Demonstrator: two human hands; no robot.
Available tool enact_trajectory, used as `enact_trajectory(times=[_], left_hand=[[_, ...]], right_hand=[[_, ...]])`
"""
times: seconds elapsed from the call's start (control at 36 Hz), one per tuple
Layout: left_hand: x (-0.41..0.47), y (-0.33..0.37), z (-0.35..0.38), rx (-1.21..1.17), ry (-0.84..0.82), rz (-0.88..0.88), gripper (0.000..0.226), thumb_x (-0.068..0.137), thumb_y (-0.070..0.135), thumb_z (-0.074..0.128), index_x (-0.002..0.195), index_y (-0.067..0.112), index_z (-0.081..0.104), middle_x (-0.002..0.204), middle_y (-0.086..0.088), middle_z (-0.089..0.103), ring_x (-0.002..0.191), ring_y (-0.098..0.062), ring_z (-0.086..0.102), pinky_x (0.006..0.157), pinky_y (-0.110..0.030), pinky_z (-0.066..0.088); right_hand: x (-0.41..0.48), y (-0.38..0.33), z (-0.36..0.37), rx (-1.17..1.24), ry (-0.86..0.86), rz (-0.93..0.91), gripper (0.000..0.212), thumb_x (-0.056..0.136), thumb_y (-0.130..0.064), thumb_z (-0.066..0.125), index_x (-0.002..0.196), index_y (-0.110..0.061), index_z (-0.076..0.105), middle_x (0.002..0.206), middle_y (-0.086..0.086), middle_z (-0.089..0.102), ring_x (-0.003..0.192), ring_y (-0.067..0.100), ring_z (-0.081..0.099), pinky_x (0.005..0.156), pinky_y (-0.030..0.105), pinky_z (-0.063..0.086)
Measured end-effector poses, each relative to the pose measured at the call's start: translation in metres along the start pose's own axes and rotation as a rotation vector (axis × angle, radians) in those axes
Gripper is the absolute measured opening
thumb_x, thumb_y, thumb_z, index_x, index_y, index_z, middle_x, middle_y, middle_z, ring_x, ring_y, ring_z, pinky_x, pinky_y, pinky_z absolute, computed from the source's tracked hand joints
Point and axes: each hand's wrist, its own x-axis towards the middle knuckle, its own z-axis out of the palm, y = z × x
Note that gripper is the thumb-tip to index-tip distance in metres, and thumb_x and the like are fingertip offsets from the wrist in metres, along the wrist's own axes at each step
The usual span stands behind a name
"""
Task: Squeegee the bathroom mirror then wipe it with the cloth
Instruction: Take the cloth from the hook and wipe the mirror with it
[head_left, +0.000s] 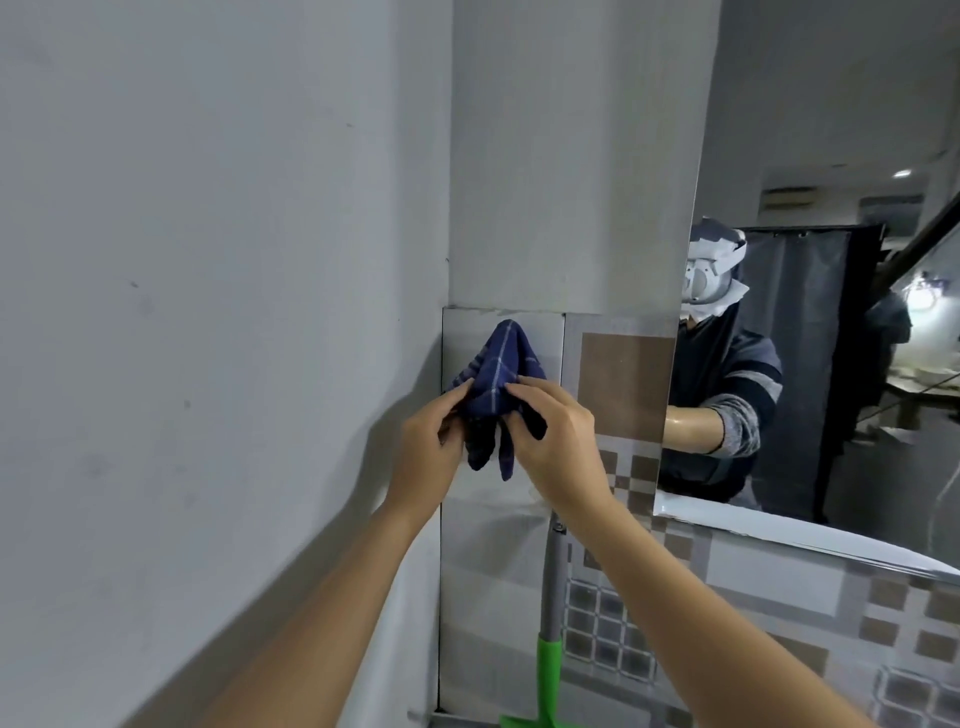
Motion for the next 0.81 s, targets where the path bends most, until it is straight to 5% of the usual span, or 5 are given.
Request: enact_trajectory(times=[0.11,0.28,0.36,0.67,0.81], left_hand=[[0.006,0.019,-0.017,0.032,-0.019,0.018,0.039,0.089,-0.003,0.047,0.123,0.014,0.057,0.114,-0.001,0.065,0.103,-0.01,0.061,0.089,-0.017,0.048],[0.024,0.068,-0.041,0.156,-0.049,0.152,0.027,0.092,0.007,0.05,0.116,0.013,0.062,0.103,0.006,0.064,0.085,0.006,0.058,0.074,-0.001,0.041],[0.039,0.082,-0.045,0.168,-0.08,0.145,0.025,0.093,0.011,0.049,0.111,0.016,0.064,0.101,0.006,0.064,0.09,-0.009,0.061,0.078,-0.007,0.045],[0.061,0.163,-0.068,0.156,-0.111,0.172,0.022,0.093,0.012,0.049,0.104,0.015,0.067,0.096,0.003,0.066,0.077,-0.007,0.062,0.063,-0.001,0.043],[0.051,0.18,-0.068,0.164,-0.221,0.158,0.02,0.093,0.014,0.05,0.104,0.014,0.067,0.096,0.005,0.066,0.091,-0.012,0.06,0.078,-0.014,0.044]], right_hand=[[0.004,-0.005,-0.013,-0.003,0.044,-0.037,0.025,0.086,0.001,0.055,0.108,-0.004,0.067,0.103,0.012,0.07,0.092,0.025,0.065,0.084,0.039,0.055],[0.029,-0.032,-0.049,-0.07,0.061,-0.066,0.021,0.09,-0.006,0.052,0.103,-0.012,0.068,0.083,0.008,0.071,0.073,0.023,0.065,0.069,0.037,0.055],[0.05,-0.048,-0.069,-0.098,0.05,-0.059,0.022,0.09,-0.007,0.05,0.095,-0.014,0.069,0.085,0.005,0.071,0.077,0.02,0.063,0.071,0.033,0.052],[0.091,-0.1,-0.135,-0.195,0.076,-0.087,0.017,0.088,-0.011,0.055,0.092,-0.013,0.071,0.087,0.005,0.072,0.081,0.022,0.063,0.075,0.038,0.053],[0.073,-0.104,-0.157,-0.231,0.033,-0.048,0.016,0.086,-0.01,0.057,0.095,-0.011,0.071,0.093,0.007,0.072,0.088,0.024,0.063,0.08,0.034,0.049]])
